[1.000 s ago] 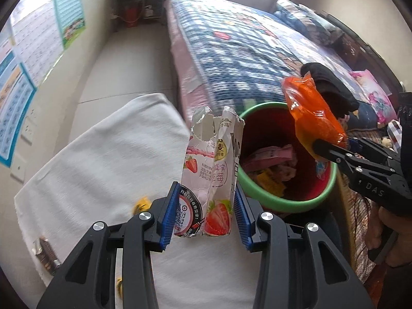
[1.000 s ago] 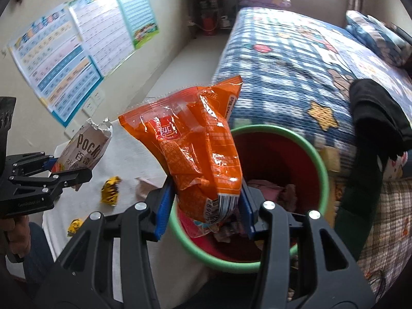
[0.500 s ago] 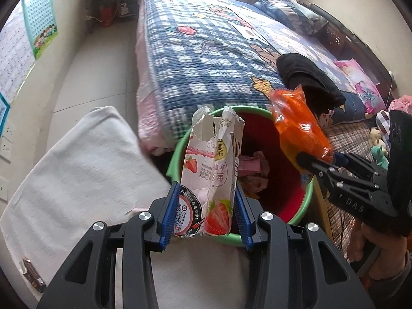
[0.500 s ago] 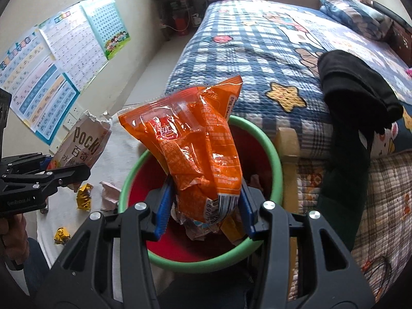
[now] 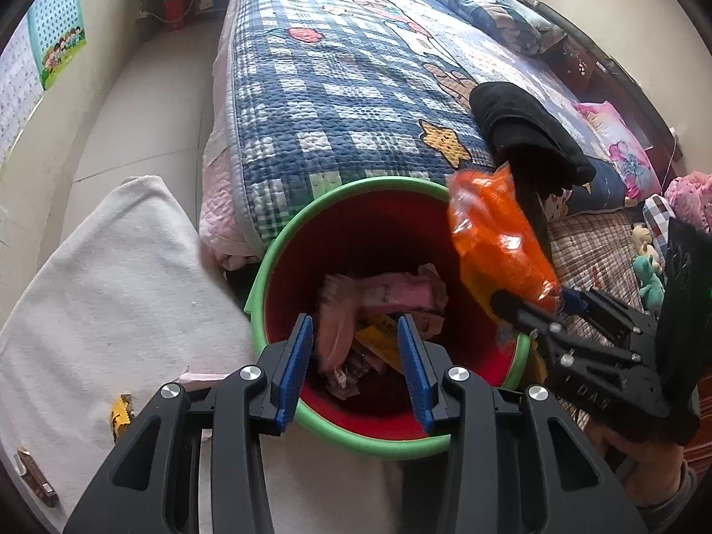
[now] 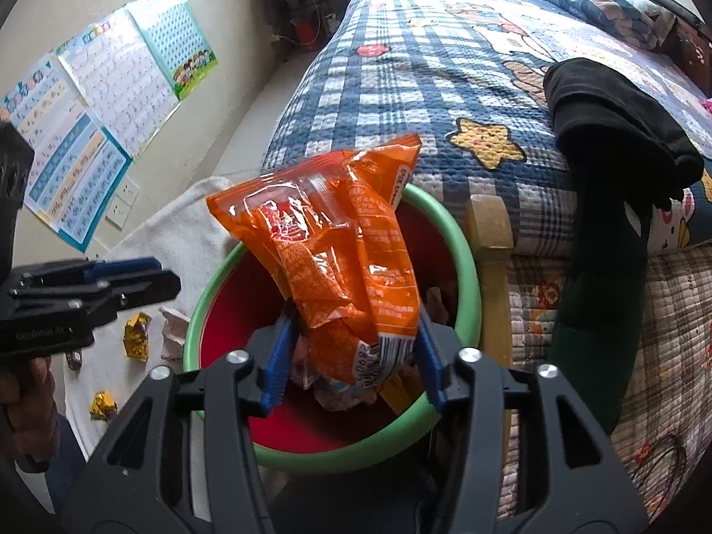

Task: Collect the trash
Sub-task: 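Open both tools to drop the pouch and bag into the bucket, then move both tools back over the remaining trash on the table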

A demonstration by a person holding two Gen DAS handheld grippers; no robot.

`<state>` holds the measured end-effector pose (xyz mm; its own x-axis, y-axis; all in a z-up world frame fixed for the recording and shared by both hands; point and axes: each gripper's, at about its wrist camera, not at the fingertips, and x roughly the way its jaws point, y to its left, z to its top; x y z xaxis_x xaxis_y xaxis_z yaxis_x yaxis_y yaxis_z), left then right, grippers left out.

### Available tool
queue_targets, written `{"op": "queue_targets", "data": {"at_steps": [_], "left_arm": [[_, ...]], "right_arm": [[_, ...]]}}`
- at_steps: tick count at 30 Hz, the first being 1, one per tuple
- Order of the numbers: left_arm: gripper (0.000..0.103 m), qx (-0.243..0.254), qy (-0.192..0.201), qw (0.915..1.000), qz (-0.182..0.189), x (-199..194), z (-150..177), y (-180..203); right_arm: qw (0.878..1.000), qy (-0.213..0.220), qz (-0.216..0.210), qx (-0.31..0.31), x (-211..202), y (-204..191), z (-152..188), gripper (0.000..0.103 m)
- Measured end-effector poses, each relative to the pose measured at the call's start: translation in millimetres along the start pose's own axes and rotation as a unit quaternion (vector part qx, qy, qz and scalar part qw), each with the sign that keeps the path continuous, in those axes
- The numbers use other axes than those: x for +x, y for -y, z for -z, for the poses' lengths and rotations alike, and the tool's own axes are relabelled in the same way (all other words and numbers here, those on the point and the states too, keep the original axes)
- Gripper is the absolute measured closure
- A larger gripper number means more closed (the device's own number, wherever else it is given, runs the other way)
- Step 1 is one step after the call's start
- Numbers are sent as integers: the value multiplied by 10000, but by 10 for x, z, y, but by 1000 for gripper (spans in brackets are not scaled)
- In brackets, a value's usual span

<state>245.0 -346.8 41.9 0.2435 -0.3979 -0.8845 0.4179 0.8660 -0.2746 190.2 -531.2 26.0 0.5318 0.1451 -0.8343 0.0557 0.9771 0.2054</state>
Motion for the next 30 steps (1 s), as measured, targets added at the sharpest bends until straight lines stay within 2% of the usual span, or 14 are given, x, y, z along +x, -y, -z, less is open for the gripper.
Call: {"op": "queue_targets", "data": {"at_steps": [2, 7, 8, 10, 16, 30], "left_arm": [[62, -41, 32, 10000, 13, -20, 0, -19], [29, -186, 249, 9995, -41, -151, 22, -106], [26, -212, 318, 9992, -97, -196, 34, -136], [10, -234, 393, 9987, -235, -247, 57, -176], [8, -322, 548, 9968, -481, -417, 198, -381], [8, -999, 856, 9877, -846, -978, 808, -1242]], "right_arm": [[10000, 43, 45, -36, -17, -17, 11, 37], [10000, 59, 41, -58, -40, -64, 40, 15], [9999, 62, 61, -70, -46, -83, 47, 11], [9999, 75, 109, -88, -53, -111, 53, 5], [9996, 110, 231, -152, -121, -253, 87, 5], [9983, 72, -32, -573, -125, -924, 279, 5]]}}
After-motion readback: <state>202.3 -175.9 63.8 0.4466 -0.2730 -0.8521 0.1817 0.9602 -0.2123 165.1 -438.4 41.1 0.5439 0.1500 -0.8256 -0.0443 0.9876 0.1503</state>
